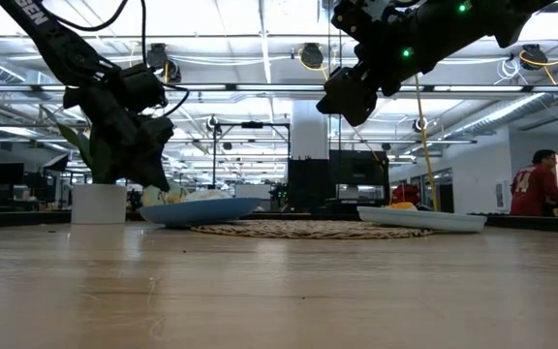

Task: Pick & Place donuts
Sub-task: Put the large blue donut on the dark blue plate, then return to Home Position

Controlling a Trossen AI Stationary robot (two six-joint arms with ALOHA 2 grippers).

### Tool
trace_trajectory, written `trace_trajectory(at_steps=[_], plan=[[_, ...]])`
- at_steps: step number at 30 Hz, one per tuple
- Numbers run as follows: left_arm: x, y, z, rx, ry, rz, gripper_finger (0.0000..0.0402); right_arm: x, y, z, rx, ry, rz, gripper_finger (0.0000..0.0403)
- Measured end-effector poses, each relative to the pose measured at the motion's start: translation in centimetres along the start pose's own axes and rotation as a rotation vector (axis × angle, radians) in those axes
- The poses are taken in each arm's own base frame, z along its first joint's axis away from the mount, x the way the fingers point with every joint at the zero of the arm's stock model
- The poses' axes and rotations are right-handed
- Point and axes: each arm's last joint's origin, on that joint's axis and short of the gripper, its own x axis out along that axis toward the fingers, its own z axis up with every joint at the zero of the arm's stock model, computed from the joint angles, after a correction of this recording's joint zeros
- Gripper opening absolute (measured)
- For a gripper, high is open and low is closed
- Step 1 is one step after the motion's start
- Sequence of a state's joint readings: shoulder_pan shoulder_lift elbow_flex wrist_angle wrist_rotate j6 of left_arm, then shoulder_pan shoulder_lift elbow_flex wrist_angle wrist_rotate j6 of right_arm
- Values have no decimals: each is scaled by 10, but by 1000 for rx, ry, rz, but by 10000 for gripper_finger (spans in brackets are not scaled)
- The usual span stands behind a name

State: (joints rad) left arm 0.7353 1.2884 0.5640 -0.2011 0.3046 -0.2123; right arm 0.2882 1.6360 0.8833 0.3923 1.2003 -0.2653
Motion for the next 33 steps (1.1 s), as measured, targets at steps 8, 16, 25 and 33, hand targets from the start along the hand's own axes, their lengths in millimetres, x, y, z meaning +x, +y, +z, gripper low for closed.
trace_trajectory(at_steps=[8, 16, 25, 33], plan=[[0, -1, 3, 8, -30, -6, 100, 0, 0, 0, 18, 0, 0, 251], [0, 0, 3, 5, -26, -5, 206, 0, 0, 0, 17, 0, 0, 251], [-9, 1, 8, -3, -86, -2, 252, 0, 0, 0, 18, 0, 0, 251], [-32, -4, 22, -124, -271, -61, 255, 0, 0, 0, 19, -1, 0, 251]])
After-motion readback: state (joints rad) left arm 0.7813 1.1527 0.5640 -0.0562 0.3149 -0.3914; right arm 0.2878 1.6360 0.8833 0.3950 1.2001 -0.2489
